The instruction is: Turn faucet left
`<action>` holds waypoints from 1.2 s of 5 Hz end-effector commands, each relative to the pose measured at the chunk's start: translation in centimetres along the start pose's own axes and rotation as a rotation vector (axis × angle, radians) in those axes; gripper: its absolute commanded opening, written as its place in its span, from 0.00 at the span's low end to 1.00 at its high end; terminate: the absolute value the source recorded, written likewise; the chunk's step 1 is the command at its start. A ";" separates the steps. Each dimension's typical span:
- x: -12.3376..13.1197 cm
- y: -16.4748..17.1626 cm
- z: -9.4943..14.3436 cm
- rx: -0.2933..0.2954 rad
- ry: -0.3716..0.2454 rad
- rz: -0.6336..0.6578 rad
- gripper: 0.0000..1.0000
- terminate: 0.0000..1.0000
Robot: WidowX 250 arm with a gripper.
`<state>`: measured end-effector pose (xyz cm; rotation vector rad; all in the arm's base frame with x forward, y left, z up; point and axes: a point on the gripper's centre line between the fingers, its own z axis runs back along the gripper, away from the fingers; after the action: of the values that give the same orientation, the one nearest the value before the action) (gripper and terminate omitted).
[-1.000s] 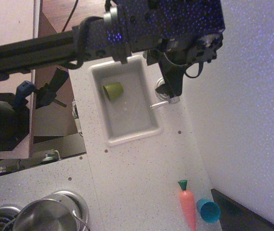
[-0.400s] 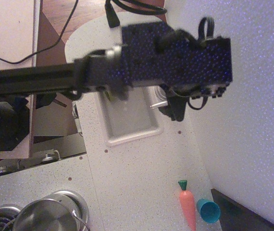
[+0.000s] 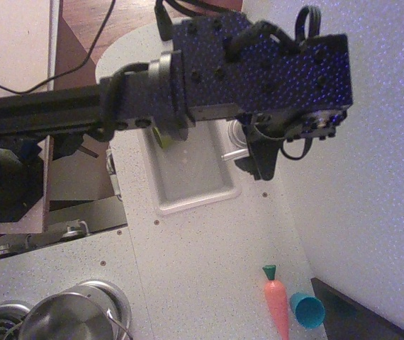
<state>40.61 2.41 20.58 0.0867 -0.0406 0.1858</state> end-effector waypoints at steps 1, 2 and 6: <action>-0.1 0.7 3.0 -0.013 -0.084 0.013 1.00 0.00; -0.1 0.7 3.0 -0.013 -0.084 0.013 1.00 0.00; -0.8 -4.0 3.1 -0.100 -0.038 -0.284 1.00 0.00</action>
<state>40.65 -1.90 21.56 0.0103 -0.0108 -0.0907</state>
